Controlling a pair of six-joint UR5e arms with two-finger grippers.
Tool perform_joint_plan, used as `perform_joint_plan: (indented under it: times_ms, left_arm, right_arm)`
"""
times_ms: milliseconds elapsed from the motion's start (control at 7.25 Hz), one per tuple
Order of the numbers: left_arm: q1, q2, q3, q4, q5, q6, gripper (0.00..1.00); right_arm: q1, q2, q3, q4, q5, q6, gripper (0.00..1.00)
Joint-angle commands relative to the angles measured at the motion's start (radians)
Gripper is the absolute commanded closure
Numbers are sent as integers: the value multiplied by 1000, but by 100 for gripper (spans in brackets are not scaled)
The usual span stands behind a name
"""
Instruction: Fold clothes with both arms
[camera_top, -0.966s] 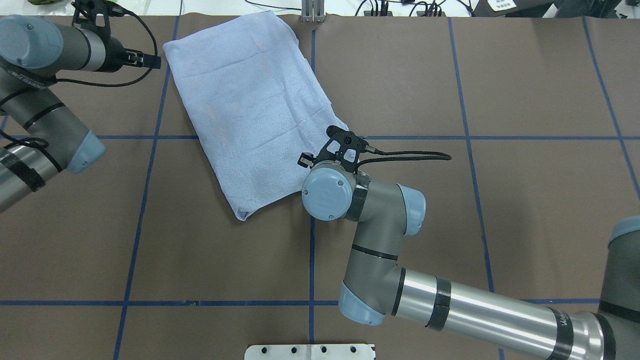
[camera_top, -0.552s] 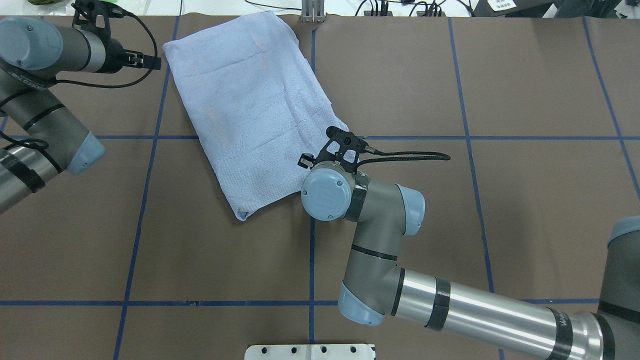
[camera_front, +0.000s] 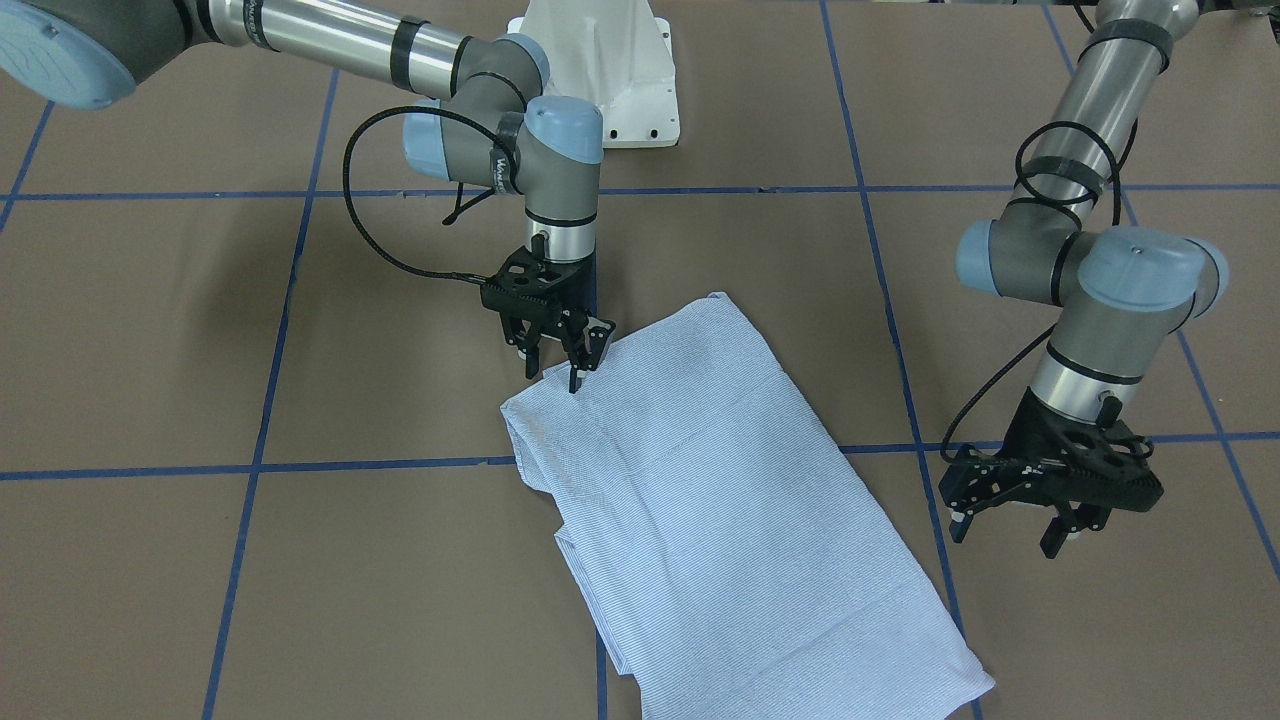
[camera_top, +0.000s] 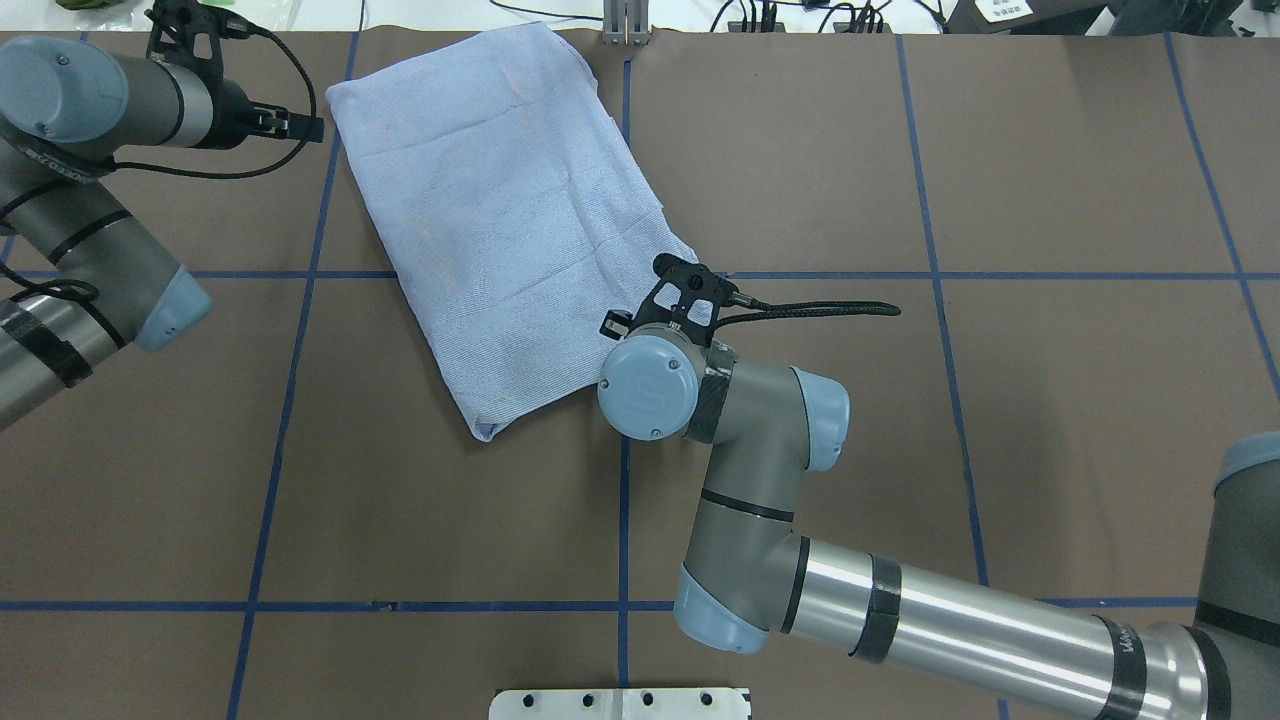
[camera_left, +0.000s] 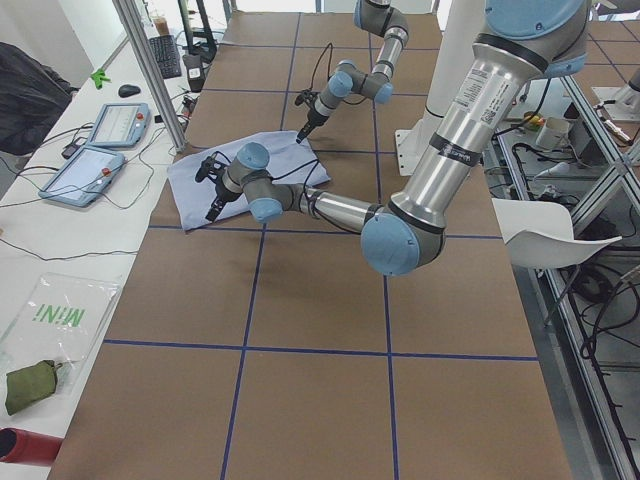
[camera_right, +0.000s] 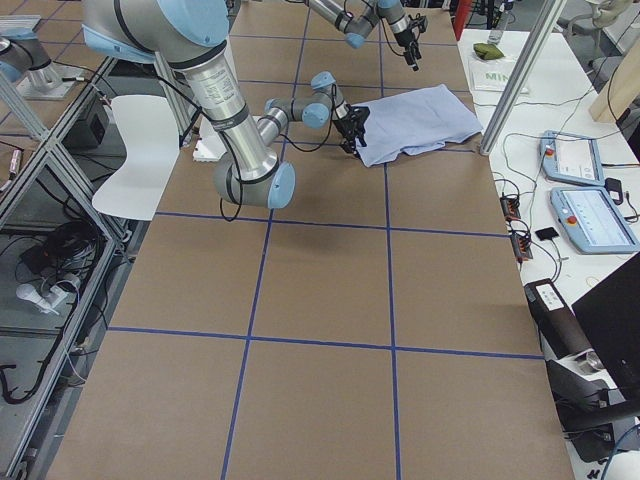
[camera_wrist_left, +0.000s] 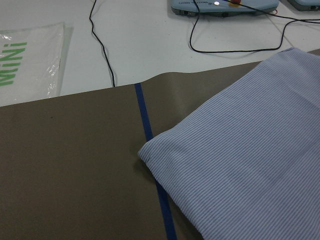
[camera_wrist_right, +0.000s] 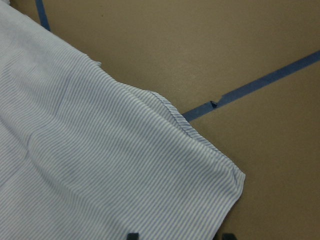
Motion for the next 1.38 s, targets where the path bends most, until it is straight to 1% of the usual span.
perform_joint_plan:
  times_ms: [0,276,414,552,690,1103,1241]
  left_arm:
    - [1,0,0,0,0,1,0]
    - [1,0,0,0,0,1,0]
    - [-1,1,0,0,0,1,0]
    - [-1,0,-2,0,0,0,0]
    - [-1,0,-2,0,0,1,0]
    - [-1,0,-5,0,0,0,0]
    - [1,1,-19,3,-2,0,0]
  right_arm:
    - [-2,0,-2,2,-2,4,37]
    - [-6,2,-8,5,-5,1,41]
    - [-6,2,-8,7,-5,4,52]
    - [-8,3,-8,7,-5,7,65]
    - [-8,8,-8,8,-5,7,100]
    - [-8,6,4,5,-5,-5,100]
    - [-8,-1,31,1,-4,-9,100]
